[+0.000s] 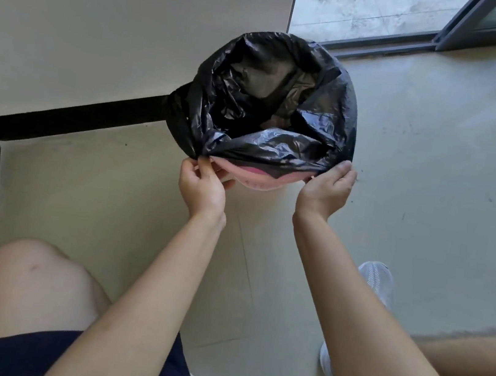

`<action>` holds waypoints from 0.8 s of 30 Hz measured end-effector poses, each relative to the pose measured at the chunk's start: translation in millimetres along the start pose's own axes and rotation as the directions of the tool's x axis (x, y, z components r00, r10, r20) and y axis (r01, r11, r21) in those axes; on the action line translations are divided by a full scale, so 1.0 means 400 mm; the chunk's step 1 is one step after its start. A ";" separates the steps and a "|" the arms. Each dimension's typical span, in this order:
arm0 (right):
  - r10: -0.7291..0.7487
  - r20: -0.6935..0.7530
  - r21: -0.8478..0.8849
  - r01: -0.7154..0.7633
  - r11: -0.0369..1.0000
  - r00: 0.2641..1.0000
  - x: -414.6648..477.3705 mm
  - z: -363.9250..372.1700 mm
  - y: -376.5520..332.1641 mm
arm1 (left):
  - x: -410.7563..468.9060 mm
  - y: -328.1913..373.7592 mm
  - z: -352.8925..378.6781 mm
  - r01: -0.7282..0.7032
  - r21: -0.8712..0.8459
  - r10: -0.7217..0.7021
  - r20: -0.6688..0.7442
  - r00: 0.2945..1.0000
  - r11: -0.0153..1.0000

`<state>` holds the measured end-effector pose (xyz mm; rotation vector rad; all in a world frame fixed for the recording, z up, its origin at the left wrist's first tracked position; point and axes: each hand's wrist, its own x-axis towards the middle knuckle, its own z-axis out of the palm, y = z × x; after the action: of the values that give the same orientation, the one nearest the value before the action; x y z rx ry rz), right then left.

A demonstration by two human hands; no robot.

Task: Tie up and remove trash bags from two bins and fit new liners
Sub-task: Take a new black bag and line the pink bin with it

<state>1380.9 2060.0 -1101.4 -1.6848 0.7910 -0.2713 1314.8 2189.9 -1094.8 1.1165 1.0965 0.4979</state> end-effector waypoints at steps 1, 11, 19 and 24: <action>-0.004 0.000 -0.015 0.004 1.000 1.000 0.005 -0.004 0.007 | 0.002 -0.011 -0.007 0.016 0.037 -0.016 0.016 1.000 0.999; -0.096 0.199 -0.407 0.171 0.897 0.975 0.097 -0.003 0.009 | 0.055 -0.029 -0.014 0.158 0.267 -0.195 0.119 0.974 0.951; 0.480 0.176 0.040 -0.494 0.869 0.859 0.183 -0.039 0.009 | 0.109 0.074 -0.016 0.234 0.195 -0.210 -0.137 0.968 0.953; 0.186 -0.042 0.046 -0.184 0.982 0.982 0.144 -0.009 -0.071 | 0.107 0.146 0.025 -0.262 0.450 0.336 -0.093 0.937 0.854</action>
<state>1431.8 2023.0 -1087.3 -1.5578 0.9633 -0.1965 1352.7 2242.7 -1061.5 1.6808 1.2199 0.6209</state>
